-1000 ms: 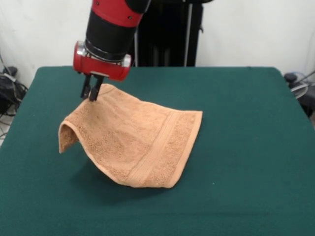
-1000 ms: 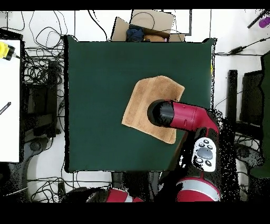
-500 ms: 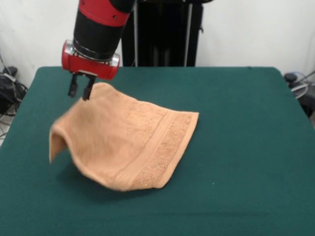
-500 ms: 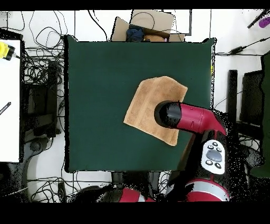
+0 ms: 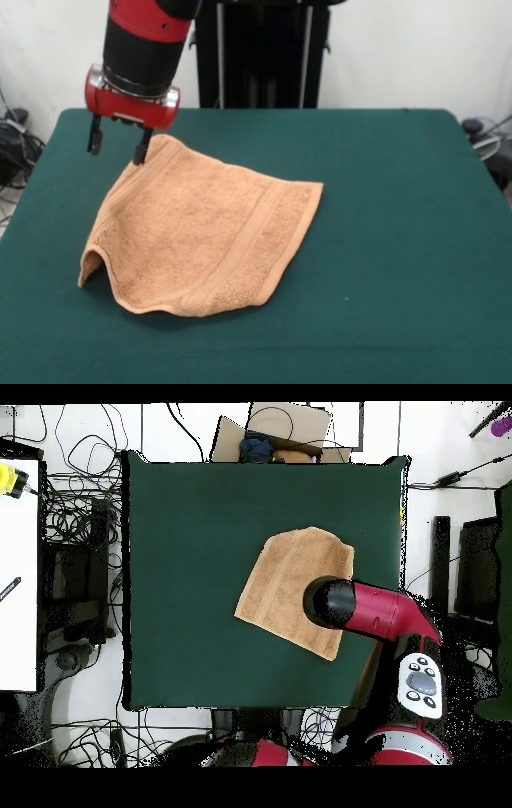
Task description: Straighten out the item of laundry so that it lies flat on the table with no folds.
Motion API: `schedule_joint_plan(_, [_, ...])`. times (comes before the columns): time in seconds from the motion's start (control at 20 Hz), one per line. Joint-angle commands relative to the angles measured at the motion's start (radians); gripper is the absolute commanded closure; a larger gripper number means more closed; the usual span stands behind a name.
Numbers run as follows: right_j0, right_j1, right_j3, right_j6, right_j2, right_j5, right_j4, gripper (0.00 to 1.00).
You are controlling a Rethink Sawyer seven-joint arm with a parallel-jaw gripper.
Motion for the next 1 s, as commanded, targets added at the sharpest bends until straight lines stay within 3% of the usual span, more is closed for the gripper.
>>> schedule_joint_plan(0.05, [-0.002, 0.01, 0.075, 0.106, 0.142, -0.045, 0.006, 0.0])
schedule_joint_plan(0.4, [-0.018, 0.008, 0.082, 0.106, 0.158, -0.062, 0.004, 0.0])
schedule_joint_plan(0.65, [-0.241, 0.175, -0.008, -0.07, 0.4, -0.141, -0.016, 0.0])
schedule_joint_plan(0.8, [-0.299, 0.252, -0.05, -0.089, 0.478, -0.188, -0.048, 0.0])
schedule_joint_plan(1.0, [-0.32, 0.293, -0.081, -0.073, 0.521, -0.199, -0.078, 0.0])
